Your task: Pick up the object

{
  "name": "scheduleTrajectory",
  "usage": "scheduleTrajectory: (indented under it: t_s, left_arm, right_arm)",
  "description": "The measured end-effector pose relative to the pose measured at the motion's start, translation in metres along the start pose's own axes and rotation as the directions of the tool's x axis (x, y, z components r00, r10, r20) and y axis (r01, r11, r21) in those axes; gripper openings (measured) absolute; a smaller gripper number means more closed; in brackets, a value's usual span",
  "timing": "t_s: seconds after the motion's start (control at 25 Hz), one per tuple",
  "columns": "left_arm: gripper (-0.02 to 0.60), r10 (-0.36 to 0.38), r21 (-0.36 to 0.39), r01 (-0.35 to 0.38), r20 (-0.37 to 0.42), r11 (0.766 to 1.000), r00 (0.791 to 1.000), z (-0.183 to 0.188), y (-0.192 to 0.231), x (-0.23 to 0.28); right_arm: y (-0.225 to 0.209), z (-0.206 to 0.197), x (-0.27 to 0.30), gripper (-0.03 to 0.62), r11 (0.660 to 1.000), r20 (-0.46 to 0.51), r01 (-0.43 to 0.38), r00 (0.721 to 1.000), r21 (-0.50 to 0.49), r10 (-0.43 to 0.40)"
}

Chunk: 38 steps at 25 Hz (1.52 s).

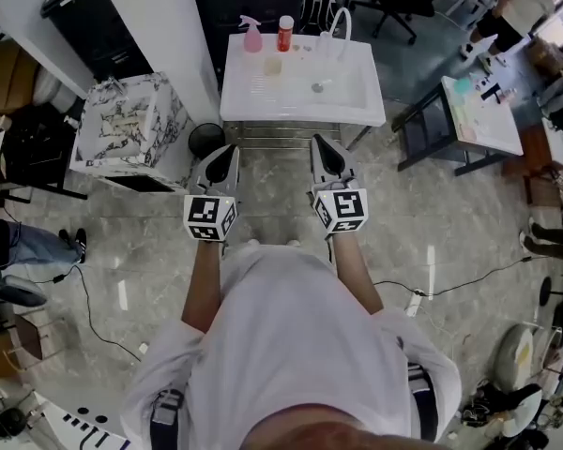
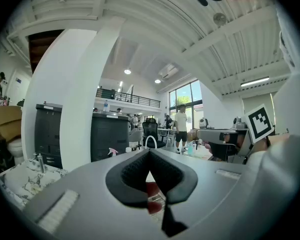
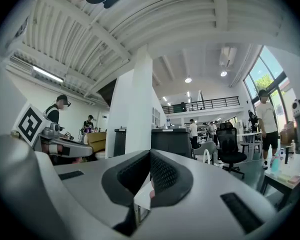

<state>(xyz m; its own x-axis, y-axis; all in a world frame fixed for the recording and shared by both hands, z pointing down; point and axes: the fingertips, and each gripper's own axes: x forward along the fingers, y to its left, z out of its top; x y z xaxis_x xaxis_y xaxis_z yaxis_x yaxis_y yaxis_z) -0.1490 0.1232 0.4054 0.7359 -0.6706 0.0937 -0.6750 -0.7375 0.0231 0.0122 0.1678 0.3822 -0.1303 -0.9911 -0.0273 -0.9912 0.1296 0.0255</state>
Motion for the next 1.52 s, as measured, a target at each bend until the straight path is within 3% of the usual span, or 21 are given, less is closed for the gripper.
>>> scheduleTrajectory:
  t_s: [0.44, 0.8, 1.16, 1.52]
  left_arm:
    - [0.000, -0.007, 0.013, 0.007, 0.002, 1.000, 1.000, 0.000, -0.015, 0.001]
    - [0.000, 0.011, 0.015, -0.011, -0.009, 1.000, 1.000, 0.002, -0.028, 0.006]
    - [0.000, 0.051, 0.023, -0.051, -0.032, 0.998, 0.998, -0.003, -0.043, 0.014]
    - [0.000, 0.089, 0.058, -0.086, -0.066, 0.995, 0.994, 0.000, -0.067, 0.025]
  right_arm:
    - [-0.019, -0.002, -0.025, 0.008, 0.998, 0.023, 0.052, 0.998, 0.033, -0.053]
    - [-0.033, -0.005, -0.033, 0.212, 0.998, 0.000, 0.028, 1.000, 0.055, -0.028]
    - [-0.069, -0.013, -0.040, 0.430, 0.995, -0.004, 0.052, 0.999, 0.086, -0.052]
    - [-0.111, -0.024, -0.048, 0.486, 0.992, -0.003, 0.038, 0.999, 0.124, -0.038]
